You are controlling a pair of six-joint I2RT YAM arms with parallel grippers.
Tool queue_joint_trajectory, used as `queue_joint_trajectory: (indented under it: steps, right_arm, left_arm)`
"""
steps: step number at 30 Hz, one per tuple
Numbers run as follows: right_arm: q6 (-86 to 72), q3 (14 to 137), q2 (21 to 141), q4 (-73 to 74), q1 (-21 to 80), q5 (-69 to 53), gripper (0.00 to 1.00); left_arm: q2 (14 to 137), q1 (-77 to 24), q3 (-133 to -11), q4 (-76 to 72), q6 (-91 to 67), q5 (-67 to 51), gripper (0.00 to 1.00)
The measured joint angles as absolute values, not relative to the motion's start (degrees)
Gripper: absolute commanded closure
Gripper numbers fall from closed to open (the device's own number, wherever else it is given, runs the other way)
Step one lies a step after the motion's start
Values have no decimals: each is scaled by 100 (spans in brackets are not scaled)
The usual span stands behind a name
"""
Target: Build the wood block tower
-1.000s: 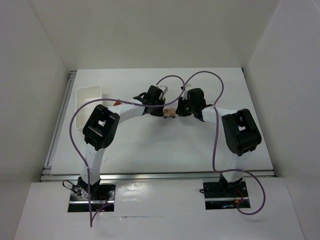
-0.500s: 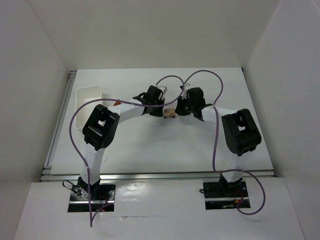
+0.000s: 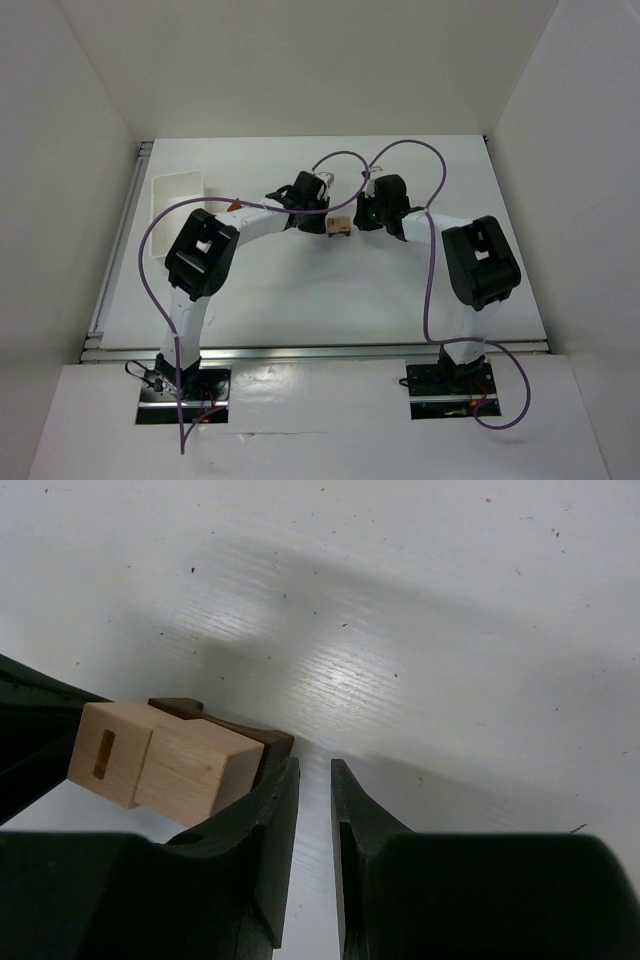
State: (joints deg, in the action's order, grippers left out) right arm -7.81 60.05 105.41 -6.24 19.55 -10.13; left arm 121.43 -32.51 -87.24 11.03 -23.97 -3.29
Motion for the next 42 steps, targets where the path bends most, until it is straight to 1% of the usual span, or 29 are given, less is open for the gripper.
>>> queue_joint_trajectory:
  steps: [9, 12, 24, 30, 31, 32, 33, 35, 36, 37, 38, 39, 40, 42]
  right_arm:
    - [-781, 6005, 10512, -565, 1964, -648, 73]
    - [-784, 6005, 10429, -486, 1964, -462, 71]
    - [-784, 6005, 10202, -458, 1964, -95, 71]
    - [-777, 6003, 9994, -381, 1964, 38, 66]
    - [-762, 6001, 9929, -362, 1964, 64, 64]
    - [-751, 6001, 9845, -351, 1964, 91, 59]
    - [-727, 6001, 9762, -344, 1964, 108, 57]
    - [-652, 6001, 9555, -338, 1964, 134, 52]
    - [-602, 6001, 9443, -340, 1964, 130, 44]
    - [-572, 6001, 9341, -342, 1964, 123, 41]
    - [-497, 6001, 9216, -338, 1964, 62, 37]
    - [-443, 6001, 9118, -342, 1964, -3, 29]
    - [-384, 6005, 9013, -344, 1966, -97, 27]
    - [-235, 6077, 8879, -325, 1992, -368, 22]
  left_arm:
    - [12143, -3256, -8799, 1166, -2390, -349, 100]
    - [12143, -3271, -8831, 1177, -2390, -373, 100]
    - [12160, -3295, -8962, 1315, -2364, -318, 100]
    - [12149, -3293, -8995, 1496, -2268, 56, 100]
    - [12116, -3293, -8960, 1529, -2265, 154, 100]
    - [12040, -3271, -8895, 1592, -2268, 270, 100]
    - [11928, -3253, -8812, 1680, -2268, 377, 97]
    - [11572, -3216, -8608, 1857, -2259, 655, 86]
    - [11332, -3186, -8482, 1918, -2252, 792, 76]
    - [11026, -3142, -8342, 2012, -2257, 947, 68]
    - [10652, -3085, -8195, 2082, -2272, 1131, 58]
    - [10274, -3035, -8075, 2150, -2250, 1306, 42]
    - [9852, -2998, -7966, 2191, -2257, 1494, 0]
    - [9072, -2906, -7808, 2239, -2320, 1883, 0]
